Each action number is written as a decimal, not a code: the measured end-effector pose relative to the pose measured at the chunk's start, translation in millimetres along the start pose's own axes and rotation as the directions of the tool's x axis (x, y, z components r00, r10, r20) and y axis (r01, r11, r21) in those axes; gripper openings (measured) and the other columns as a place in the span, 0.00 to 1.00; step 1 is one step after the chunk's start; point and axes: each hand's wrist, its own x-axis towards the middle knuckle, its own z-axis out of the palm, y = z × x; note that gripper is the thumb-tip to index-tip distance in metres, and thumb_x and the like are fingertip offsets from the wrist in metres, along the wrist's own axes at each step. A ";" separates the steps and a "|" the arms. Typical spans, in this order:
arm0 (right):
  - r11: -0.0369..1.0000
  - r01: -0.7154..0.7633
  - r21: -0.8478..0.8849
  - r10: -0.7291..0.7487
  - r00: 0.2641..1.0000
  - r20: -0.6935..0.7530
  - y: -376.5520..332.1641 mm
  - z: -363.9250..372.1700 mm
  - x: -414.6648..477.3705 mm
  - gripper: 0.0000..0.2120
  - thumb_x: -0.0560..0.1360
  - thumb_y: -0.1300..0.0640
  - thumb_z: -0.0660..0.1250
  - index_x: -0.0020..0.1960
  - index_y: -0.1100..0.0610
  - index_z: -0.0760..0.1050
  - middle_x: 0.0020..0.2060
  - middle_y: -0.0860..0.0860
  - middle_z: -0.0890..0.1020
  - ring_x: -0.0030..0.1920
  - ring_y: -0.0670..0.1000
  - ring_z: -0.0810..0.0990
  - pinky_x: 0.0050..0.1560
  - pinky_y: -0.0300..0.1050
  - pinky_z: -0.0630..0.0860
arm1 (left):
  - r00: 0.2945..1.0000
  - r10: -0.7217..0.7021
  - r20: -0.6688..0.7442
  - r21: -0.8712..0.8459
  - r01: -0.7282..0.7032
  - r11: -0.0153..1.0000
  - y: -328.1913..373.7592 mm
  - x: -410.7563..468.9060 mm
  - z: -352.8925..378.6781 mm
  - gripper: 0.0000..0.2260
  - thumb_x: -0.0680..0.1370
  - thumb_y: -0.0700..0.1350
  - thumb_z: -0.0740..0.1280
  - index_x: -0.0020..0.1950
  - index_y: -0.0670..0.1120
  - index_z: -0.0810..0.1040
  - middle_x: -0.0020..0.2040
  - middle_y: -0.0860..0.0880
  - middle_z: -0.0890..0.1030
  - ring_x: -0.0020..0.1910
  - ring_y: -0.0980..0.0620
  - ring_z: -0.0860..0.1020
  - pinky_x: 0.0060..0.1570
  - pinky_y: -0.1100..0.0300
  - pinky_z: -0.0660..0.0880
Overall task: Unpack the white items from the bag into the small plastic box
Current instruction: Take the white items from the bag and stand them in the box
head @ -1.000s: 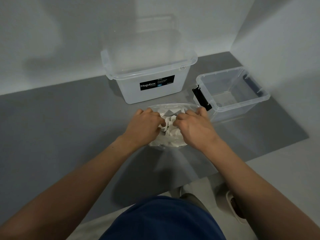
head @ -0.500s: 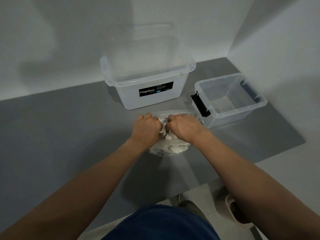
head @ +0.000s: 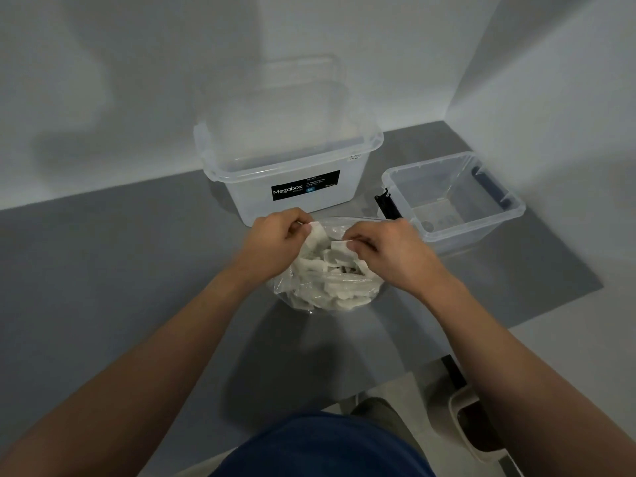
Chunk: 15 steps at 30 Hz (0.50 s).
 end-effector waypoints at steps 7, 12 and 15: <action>0.880 -0.185 0.438 0.233 0.971 -0.058 6.9 -21.8 -13.9 0.04 0.77 0.56 0.73 0.51 0.50 0.86 0.37 0.44 0.86 0.40 0.45 0.85 0.49 0.47 0.82 | 0.985 0.169 0.032 0.113 -0.172 0.979 19.9 12.5 -6.4 0.09 0.81 0.48 0.64 0.55 0.53 0.83 0.48 0.59 0.83 0.44 0.61 0.77 0.48 0.59 0.76; 0.726 -0.165 0.668 0.280 0.958 -0.067 27.5 -61.9 -14.2 0.06 0.76 0.61 0.74 0.52 0.55 0.86 0.40 0.52 0.87 0.42 0.56 0.86 0.51 0.53 0.84 | 0.991 0.103 -0.088 -0.121 -0.114 0.986 41.8 23.1 -6.0 0.06 0.83 0.47 0.60 0.54 0.53 0.77 0.46 0.54 0.81 0.45 0.54 0.79 0.47 0.54 0.80; 0.714 -0.128 0.688 0.324 0.932 -0.163 56.9 -94.1 -4.4 0.05 0.76 0.61 0.74 0.52 0.58 0.85 0.40 0.53 0.87 0.42 0.56 0.87 0.49 0.50 0.84 | 0.995 -0.012 -0.098 -0.406 -0.029 0.913 63.3 31.0 -2.9 0.05 0.84 0.46 0.60 0.53 0.52 0.75 0.49 0.47 0.81 0.49 0.50 0.82 0.42 0.54 0.83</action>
